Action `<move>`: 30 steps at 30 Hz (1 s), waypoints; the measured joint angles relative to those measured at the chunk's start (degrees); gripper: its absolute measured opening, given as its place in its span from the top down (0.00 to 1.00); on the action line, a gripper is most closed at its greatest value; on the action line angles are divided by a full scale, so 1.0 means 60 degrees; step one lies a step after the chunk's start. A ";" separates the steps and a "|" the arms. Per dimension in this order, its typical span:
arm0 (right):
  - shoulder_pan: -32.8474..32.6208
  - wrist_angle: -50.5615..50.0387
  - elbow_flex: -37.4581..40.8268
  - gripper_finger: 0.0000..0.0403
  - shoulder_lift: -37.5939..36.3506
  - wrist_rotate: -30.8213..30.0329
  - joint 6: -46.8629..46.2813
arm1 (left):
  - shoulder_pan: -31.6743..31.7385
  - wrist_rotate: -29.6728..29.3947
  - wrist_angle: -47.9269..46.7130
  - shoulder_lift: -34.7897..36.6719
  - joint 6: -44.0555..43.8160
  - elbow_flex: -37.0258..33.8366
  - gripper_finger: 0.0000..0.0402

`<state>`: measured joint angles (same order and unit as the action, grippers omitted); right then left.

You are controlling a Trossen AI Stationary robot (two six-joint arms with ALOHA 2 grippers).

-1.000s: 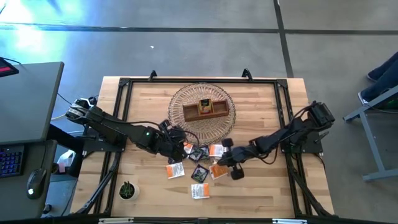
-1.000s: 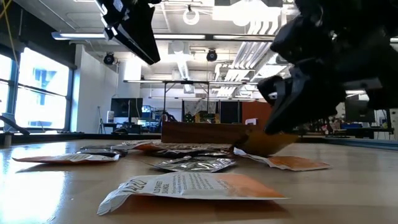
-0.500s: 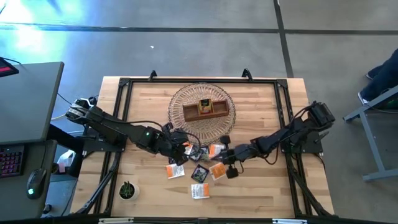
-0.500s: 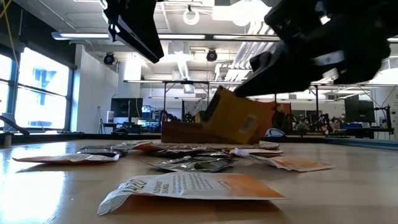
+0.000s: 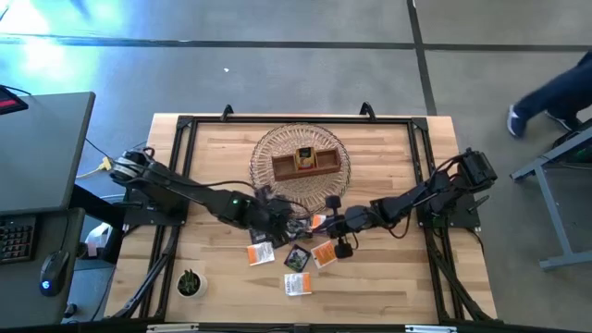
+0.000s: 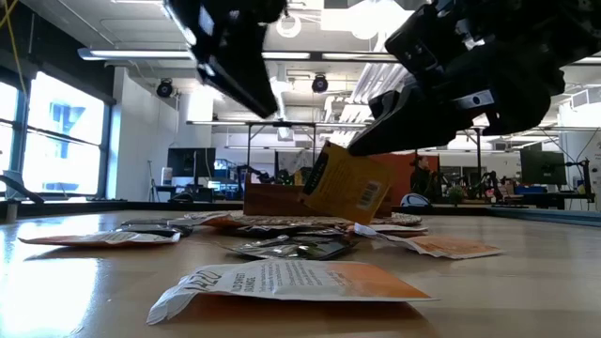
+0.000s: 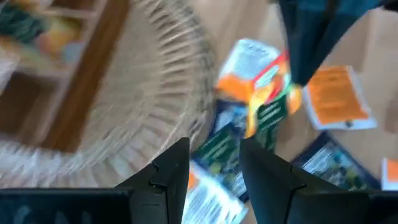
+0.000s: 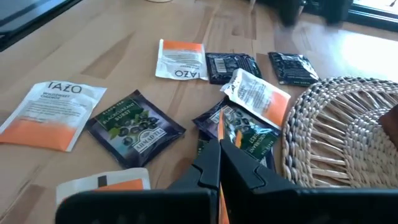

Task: Pick & Place Tea
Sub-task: Put the orange tea bag into the middle section of the wooden organizer

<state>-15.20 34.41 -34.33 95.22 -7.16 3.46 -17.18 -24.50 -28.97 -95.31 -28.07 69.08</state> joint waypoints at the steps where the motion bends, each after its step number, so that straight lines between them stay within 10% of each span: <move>1: 0.0000 -0.0007 0.0000 1.00 0.0000 0.0000 -0.0007 | 0.0080 0.0350 0.0272 -0.0181 0.0390 -0.0019 0.65; 30: 0.0040 -0.0357 -0.0007 1.00 -0.0007 -0.0180 -0.0079 | 0.0360 0.1174 0.2032 -0.1864 0.2203 -0.0022 0.65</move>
<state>-14.96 32.27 -34.37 95.18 -8.24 2.99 -15.03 -17.45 -16.77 -106.49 -14.85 68.95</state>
